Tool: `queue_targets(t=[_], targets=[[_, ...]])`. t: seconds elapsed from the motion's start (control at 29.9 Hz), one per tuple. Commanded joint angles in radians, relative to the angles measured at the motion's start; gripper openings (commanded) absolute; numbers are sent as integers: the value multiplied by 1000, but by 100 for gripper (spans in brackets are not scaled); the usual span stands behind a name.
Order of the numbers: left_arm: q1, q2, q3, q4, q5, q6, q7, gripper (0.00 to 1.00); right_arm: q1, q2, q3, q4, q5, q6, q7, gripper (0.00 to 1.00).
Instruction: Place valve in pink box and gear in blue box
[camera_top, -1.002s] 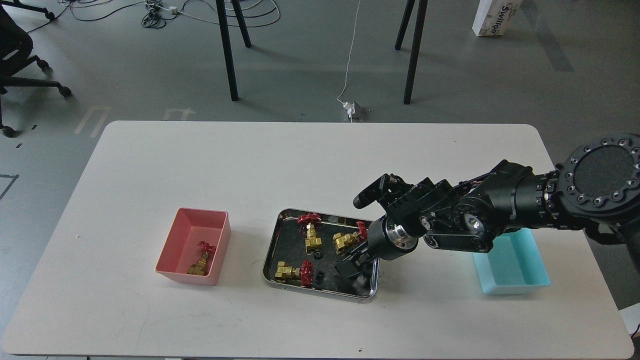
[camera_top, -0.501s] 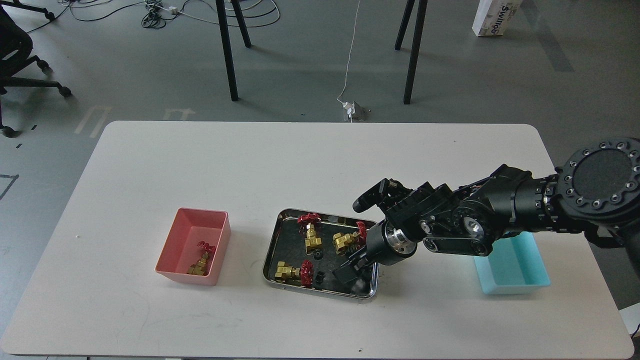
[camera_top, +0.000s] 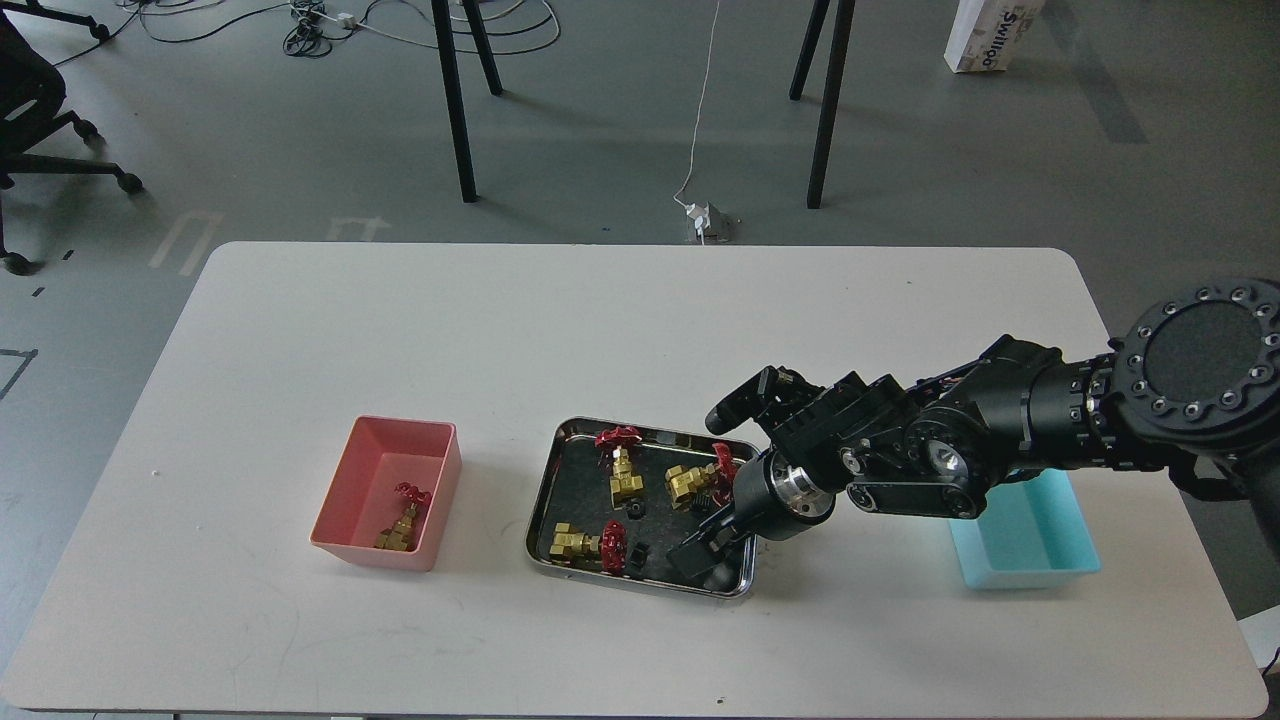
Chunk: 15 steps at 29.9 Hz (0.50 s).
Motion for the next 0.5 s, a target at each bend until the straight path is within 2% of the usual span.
queue_targets(t=[0.0,0.47], targets=[[0,-1,0,0,0,0,0,94,-14,0,-2,-1,-9,0,-3,82],[-1,-1,-14,0,-2,0,0,94,-27,0,-3,-8,-113,-3,-12,82]])
